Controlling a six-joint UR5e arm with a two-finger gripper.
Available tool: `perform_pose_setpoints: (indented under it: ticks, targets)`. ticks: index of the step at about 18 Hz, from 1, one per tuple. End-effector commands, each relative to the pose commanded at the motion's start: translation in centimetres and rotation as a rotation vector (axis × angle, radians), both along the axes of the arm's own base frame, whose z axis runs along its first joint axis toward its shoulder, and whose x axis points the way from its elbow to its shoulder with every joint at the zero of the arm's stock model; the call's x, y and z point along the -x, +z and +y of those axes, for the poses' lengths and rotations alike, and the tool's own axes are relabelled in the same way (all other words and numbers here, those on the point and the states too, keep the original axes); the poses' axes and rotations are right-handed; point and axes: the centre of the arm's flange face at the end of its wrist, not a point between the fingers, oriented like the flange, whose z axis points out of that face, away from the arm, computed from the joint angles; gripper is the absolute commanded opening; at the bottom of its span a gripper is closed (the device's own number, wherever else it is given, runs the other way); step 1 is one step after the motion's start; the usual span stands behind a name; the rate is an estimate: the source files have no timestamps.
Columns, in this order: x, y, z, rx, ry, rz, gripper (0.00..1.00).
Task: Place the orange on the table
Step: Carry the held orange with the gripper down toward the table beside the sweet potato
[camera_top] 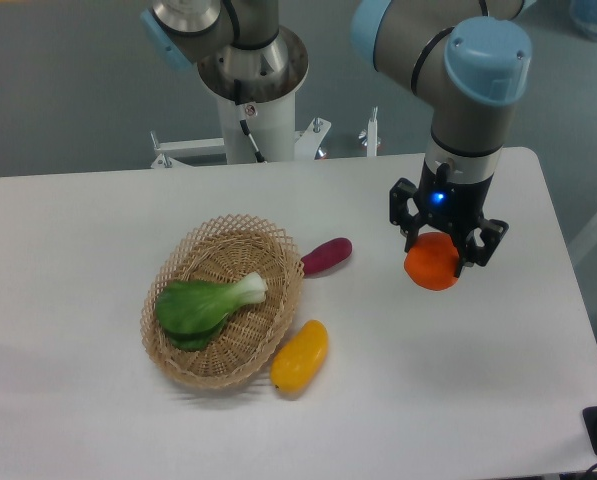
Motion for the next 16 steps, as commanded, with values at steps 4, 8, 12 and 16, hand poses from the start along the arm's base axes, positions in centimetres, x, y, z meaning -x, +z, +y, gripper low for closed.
perform_pose_setpoints:
  ticks: [4, 8, 12, 16]
  targets:
    - [-0.4, -1.5, 0.1, 0.017, 0.004, -0.02, 0.61]
    - [-0.6, -3.0, 0.4, 0.022, 0.007, -0.029, 0.61]
    - [-1.4, -7.5, 0.1, -0.01, 0.013, 0.026, 0.61]
    - [-1.2, -10.8, 0.3, 0.001, 0.025, 0.001, 0.61]
